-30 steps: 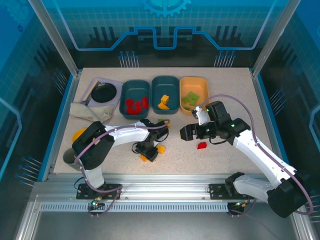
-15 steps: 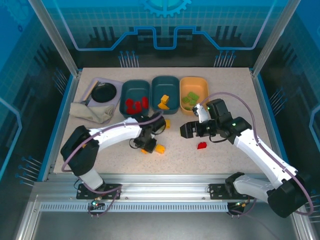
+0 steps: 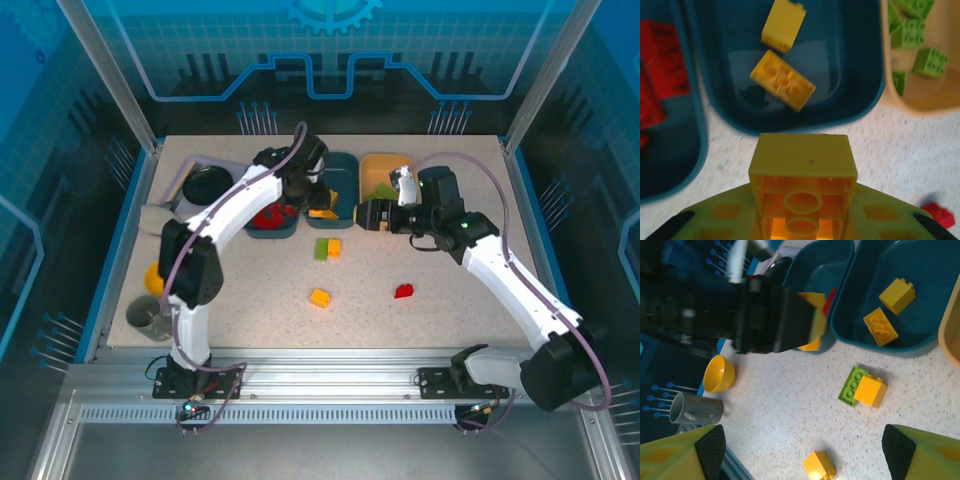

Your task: Sort the legos into containers by color

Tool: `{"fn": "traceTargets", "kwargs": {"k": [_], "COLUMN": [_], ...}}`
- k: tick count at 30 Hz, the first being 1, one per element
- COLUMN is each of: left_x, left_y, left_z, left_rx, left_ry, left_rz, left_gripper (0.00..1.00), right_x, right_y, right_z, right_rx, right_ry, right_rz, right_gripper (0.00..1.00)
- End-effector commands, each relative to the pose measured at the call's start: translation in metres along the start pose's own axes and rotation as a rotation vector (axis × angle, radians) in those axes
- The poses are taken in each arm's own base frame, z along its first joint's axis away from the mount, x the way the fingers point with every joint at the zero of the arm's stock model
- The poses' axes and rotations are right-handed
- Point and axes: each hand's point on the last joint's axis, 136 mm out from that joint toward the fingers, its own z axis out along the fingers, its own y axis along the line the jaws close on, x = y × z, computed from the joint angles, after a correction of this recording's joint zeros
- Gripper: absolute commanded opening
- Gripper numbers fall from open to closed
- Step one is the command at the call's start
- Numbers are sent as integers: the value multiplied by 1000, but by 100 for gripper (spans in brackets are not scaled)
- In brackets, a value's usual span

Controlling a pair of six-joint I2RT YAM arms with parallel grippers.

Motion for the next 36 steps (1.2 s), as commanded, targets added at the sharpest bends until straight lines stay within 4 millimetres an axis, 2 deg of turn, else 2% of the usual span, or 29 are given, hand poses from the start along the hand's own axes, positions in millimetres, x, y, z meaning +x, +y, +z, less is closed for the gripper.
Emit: {"fn": "traceTargets", "kwargs": {"k": [1, 8, 10, 14, 19, 22, 26, 32, 36], "left_x": [-20, -50, -49, -43, -40, -43, -53, -67, -67], "left_y": [-14, -28, -28, -23, -23, -27, -34, -39, -26], "left_z": [21, 65, 81, 99, 104, 97, 75, 23, -15], "left_rx": [51, 123, 125, 115, 123, 139, 157, 166, 142], "left_ry": [18, 30, 49, 83, 97, 86, 42, -48, -107], "left_rz": [-23, -80, -94, -113, -112, -108, -109, -139, -204], "left_gripper": [34, 35, 36, 38, 47, 56, 67, 69, 71], "right_x": [-28, -33, -30, -25, -21, -17, -8, 23, 53], "right_y": [6, -4, -7, -11, -16, -21, -33, -38, -39], "right_z": [-3, -1, 0, 0, 1, 4, 6, 23, 38], "right_rx": [-21, -7, 0, 10, 21, 42, 115, 258, 344], "right_ry": [-56, -42, -28, -13, 0, 17, 44, 168, 259], "right_rz": [6, 47, 57, 72, 80, 81, 51, -62, -87], "right_gripper": [84, 84, 84, 84, 85, 84, 84, 81, 81]}}
